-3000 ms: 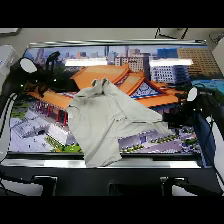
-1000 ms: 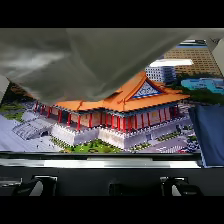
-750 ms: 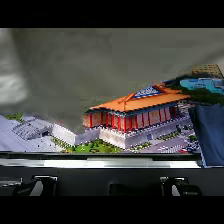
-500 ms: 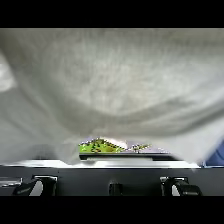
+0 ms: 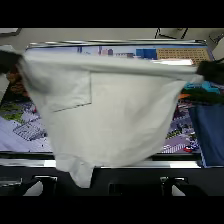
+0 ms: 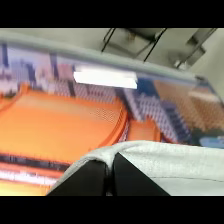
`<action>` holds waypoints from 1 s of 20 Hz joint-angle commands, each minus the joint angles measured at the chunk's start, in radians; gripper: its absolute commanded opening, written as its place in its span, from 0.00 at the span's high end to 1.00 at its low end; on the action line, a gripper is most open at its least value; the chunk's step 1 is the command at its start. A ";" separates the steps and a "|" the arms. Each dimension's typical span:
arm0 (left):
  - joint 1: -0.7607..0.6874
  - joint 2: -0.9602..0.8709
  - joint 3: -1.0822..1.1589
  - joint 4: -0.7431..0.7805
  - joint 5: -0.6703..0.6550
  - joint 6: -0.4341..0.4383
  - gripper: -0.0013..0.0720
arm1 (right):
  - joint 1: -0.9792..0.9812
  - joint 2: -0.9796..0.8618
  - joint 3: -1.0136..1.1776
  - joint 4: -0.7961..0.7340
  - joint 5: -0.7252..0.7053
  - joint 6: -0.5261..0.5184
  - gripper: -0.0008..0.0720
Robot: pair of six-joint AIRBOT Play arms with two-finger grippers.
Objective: Fold the clothes and pants, and hang the long-sleeved shirts on hangers.
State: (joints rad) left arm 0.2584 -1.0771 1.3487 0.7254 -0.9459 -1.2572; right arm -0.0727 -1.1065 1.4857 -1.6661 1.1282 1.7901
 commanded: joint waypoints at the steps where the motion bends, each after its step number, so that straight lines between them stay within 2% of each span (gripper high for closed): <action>1: -0.029 -0.230 -0.190 -0.007 0.082 -0.022 0.95 | -0.001 -0.295 -0.080 0.121 -0.164 0.309 0.94; 2: -0.031 -0.290 -0.191 -0.027 0.072 -0.063 0.95 | -0.001 -0.350 -0.080 0.195 -0.204 0.370 0.94; 4: -0.041 -0.381 -0.191 -0.084 0.072 -0.086 0.95 | 0.002 -0.441 -0.080 0.362 -0.272 0.370 0.94; 6: -0.056 -0.433 -0.191 -0.098 0.072 -0.086 0.95 | 0.002 -0.508 -0.080 0.463 -0.295 0.336 0.94; 9: -0.068 -0.457 -0.190 -0.098 0.067 -0.086 0.94 | -0.002 -0.549 -0.079 0.507 -0.284 0.231 0.93; 10: -0.053 -0.455 -0.179 -0.097 0.037 -0.076 0.85 | -0.017 -0.544 -0.066 0.507 -0.256 0.183 0.84; 11: -0.028 -0.453 -0.158 -0.085 -0.015 -0.075 0.61 | -0.048 -0.534 -0.041 0.506 -0.193 0.124 0.58; 12: 0.012 -0.453 -0.123 -0.050 -0.103 -0.078 0.22 | -0.090 -0.521 -0.013 0.504 -0.112 0.050 0.33; 13: 0.058 -0.453 -0.086 0.010 -0.206 -0.091 0.11 | -0.150 -0.507 0.013 0.493 -0.002 -0.045 0.24; 14: 0.108 -0.453 -0.051 0.108 -0.325 -0.125 0.11 | -0.213 -0.491 0.021 0.468 0.108 -0.094 0.23; 16: 0.181 -0.449 -0.051 0.339 -0.526 -0.230 0.11 | -0.332 -0.474 0.003 0.381 0.333 -0.129 0.23; 17: 0.198 -0.447 -0.084 0.422 -0.591 -0.232 0.13 | -0.376 -0.467 -0.035 0.348 0.408 -0.154 0.23; 18: 0.206 -0.437 -0.147 0.454 -0.609 -0.227 0.14 | -0.404 -0.458 -0.083 0.337 0.450 -0.169 0.23; 20: 0.203 -0.404 -0.312 0.397 -0.563 -0.157 0.25 | -0.423 -0.429 -0.196 0.336 0.464 -0.194 0.23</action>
State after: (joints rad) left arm 0.4301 -1.5074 1.1713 1.0370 -1.4151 -1.4395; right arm -0.4259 -1.5658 1.3930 -1.2907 1.4326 1.6756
